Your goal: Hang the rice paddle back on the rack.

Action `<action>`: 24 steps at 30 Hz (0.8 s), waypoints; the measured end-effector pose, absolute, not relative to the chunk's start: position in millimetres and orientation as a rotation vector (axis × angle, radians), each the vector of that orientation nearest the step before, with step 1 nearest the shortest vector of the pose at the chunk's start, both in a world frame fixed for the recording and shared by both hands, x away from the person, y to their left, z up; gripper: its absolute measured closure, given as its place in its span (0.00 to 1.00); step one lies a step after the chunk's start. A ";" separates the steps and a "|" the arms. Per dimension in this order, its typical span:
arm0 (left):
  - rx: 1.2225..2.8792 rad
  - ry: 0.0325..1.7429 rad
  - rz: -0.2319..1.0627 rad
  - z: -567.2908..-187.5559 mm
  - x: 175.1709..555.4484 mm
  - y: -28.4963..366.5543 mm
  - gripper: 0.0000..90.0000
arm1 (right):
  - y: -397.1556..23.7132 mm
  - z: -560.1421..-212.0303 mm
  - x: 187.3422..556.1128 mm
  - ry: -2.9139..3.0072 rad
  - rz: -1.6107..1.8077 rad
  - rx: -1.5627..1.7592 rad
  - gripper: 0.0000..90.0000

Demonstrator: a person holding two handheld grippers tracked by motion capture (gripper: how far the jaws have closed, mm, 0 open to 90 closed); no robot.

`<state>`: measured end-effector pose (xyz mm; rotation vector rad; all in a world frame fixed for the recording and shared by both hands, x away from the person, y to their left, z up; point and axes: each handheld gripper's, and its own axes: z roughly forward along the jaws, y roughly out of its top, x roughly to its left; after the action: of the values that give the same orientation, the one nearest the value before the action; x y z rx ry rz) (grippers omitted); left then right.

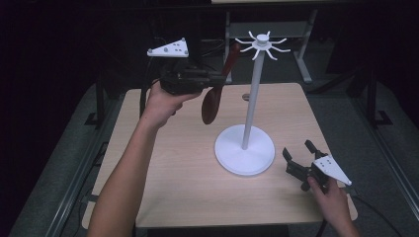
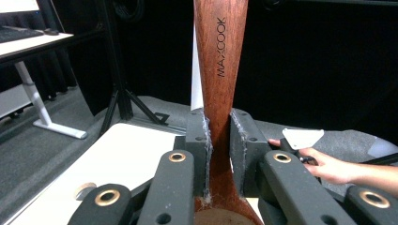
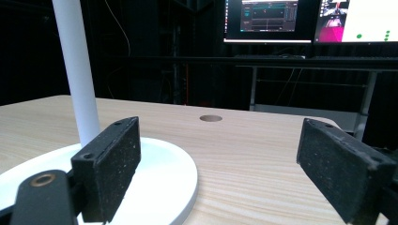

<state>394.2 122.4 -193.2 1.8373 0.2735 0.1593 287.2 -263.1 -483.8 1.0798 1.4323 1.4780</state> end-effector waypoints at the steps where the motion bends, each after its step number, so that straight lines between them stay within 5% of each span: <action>1: 1.843 0.271 0.164 -193.5 394.7 121.0 0.88 | -263.0 -483.8 287.1 1.433 1.478 1.080 0.15; 16: 1.853 0.265 0.170 -196.8 399.1 110.9 0.86 | -263.2 -483.8 287.1 1.433 1.484 1.084 0.15; 24: 1.865 0.273 0.205 -195.1 396.5 115.1 0.73 | -263.3 -483.7 286.9 1.435 1.483 1.085 0.15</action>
<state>396.5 115.1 -195.1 1.8647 0.2735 0.2048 286.9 -263.3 -483.7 1.0851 1.4354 1.4827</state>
